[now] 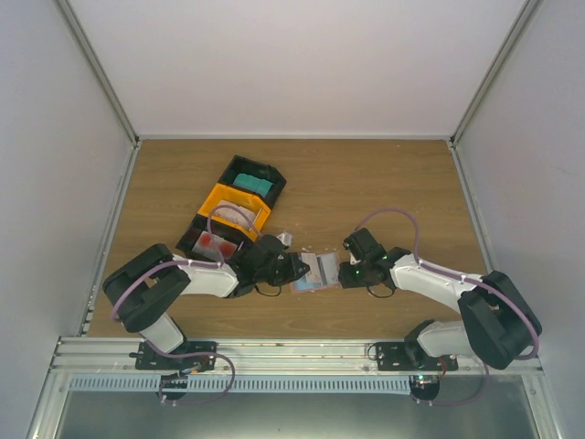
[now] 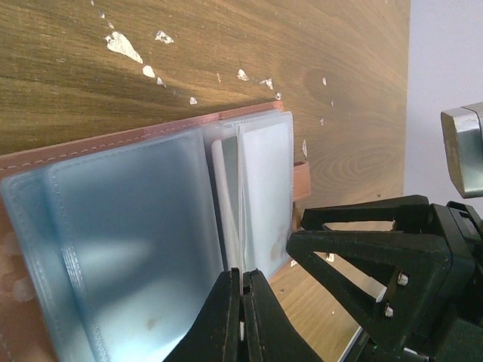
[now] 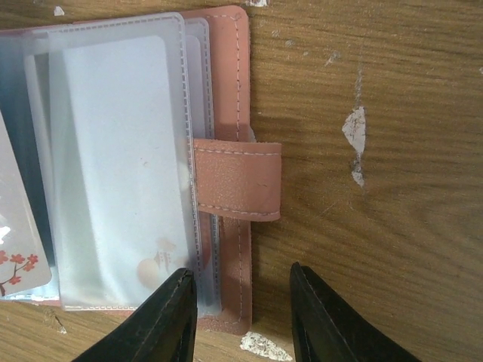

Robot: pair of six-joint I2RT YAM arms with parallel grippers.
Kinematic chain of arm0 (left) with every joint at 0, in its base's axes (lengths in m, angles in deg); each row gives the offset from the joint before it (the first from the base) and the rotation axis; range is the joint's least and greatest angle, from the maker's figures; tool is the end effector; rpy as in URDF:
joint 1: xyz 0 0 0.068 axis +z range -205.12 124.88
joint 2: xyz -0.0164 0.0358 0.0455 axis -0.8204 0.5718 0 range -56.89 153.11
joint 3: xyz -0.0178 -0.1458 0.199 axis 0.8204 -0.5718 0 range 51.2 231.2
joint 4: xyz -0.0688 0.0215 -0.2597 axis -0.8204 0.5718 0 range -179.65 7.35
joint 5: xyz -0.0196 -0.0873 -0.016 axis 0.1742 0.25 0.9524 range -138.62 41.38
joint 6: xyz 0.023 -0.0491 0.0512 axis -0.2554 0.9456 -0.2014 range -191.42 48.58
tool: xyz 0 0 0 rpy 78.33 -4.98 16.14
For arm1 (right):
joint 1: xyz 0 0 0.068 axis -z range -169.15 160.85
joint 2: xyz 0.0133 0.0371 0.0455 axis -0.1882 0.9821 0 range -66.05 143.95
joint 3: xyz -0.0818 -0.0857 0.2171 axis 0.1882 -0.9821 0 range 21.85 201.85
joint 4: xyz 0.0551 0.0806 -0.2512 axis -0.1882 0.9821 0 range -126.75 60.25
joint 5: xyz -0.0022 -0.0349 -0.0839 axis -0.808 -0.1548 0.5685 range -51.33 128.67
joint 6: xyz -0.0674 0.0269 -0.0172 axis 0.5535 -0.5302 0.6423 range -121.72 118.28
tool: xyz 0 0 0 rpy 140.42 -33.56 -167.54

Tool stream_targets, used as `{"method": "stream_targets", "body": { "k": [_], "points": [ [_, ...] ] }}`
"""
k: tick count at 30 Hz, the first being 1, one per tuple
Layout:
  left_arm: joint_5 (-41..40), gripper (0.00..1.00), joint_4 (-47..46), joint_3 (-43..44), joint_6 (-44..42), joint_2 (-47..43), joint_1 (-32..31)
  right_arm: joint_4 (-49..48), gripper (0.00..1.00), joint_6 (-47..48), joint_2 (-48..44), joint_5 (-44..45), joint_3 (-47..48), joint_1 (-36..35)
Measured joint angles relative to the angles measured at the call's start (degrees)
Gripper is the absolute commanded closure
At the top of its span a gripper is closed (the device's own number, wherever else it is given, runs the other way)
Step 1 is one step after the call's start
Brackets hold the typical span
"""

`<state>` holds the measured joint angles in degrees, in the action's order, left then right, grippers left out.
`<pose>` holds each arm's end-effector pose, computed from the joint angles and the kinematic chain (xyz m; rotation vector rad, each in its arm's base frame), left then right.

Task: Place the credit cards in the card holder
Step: Insert the credit card into the card holder.

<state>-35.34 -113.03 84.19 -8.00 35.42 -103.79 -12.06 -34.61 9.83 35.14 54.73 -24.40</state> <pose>0.2005 -0.2496 0.0842 -0.1751 2.5168 -1.2293 0.1940 0.1419 0.0886 -0.0754 2.8270 0.3848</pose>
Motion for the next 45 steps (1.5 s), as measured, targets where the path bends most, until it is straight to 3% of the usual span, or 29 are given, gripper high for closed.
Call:
{"method": "stream_targets", "body": {
  "k": [28,45],
  "points": [
    [3.0,1.00,-6.6,0.1,5.9,5.9,0.0,-3.6,0.69,-0.4,0.2,-1.5,-1.1,0.0],
    [5.4,0.89,-8.5,1.4,5.9,10.0,0.4,-5.2,0.73,-0.6,0.0,-2.3,-1.8,0.0]
  ]
}}
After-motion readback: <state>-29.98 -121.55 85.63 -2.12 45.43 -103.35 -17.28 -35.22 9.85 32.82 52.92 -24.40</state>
